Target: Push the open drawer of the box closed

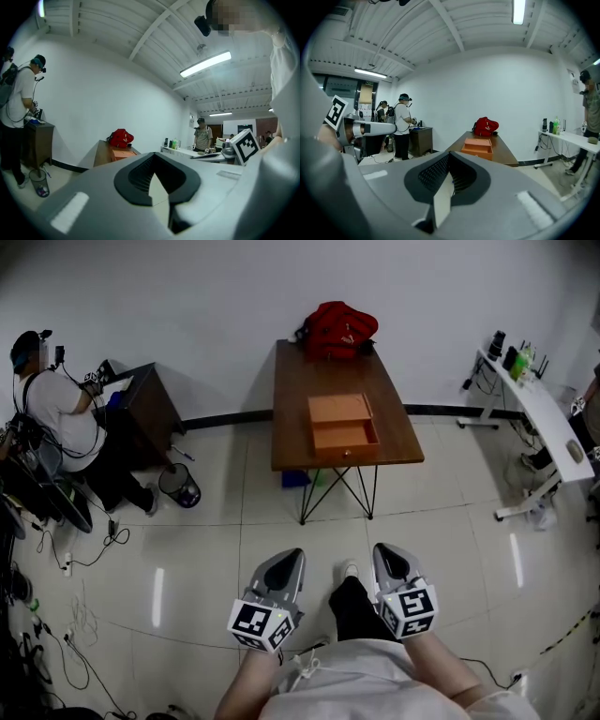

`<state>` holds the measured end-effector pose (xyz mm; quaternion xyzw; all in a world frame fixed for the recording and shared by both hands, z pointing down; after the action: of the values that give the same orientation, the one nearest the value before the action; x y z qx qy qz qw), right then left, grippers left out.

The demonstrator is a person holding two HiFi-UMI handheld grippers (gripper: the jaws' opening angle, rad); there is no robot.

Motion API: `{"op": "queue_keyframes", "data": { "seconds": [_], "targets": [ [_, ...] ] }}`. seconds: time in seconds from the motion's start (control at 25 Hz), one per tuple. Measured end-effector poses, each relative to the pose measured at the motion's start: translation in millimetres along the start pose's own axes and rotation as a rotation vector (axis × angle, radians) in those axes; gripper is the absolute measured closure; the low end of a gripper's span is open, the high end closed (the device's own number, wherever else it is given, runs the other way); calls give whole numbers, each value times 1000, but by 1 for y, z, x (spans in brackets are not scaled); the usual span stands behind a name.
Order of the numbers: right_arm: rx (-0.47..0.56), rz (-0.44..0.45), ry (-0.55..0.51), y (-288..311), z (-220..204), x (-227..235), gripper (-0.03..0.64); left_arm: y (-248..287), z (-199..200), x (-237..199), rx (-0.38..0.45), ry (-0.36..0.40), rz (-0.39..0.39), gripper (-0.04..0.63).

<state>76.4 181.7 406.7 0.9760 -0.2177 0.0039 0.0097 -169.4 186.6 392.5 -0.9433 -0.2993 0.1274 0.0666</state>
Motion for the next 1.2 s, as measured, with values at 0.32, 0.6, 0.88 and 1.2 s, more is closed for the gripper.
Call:
{"op": "queue_keyframes", "data": {
  "seconds": [0.32,0.6,0.88,1.2],
  "targets": [
    [-3,12,19,54,-20,37,614,57,-33,-27,-51,-13,1,589],
    [-27,12,38,124,-30,96,614,138,-50,-60,-81,-17,24,589],
    [-92,17,53,206,-40,154,614,218,-70,-106,-134,-39,68,589],
    [-222,29,78,278,-75,209,614,291,-116,-145,-223,-118,95,589]
  ]
}}
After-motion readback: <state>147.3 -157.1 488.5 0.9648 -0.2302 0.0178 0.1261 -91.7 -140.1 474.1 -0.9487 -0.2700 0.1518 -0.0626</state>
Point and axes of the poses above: the fingertips, and each gripper's own axes: y forward along the fingers, x to its right, z out of its top, the point moved 9 cm from there along -y, backward along the fingers, and after that the axes turned 14 degrees about x, right-handed, at the moved point
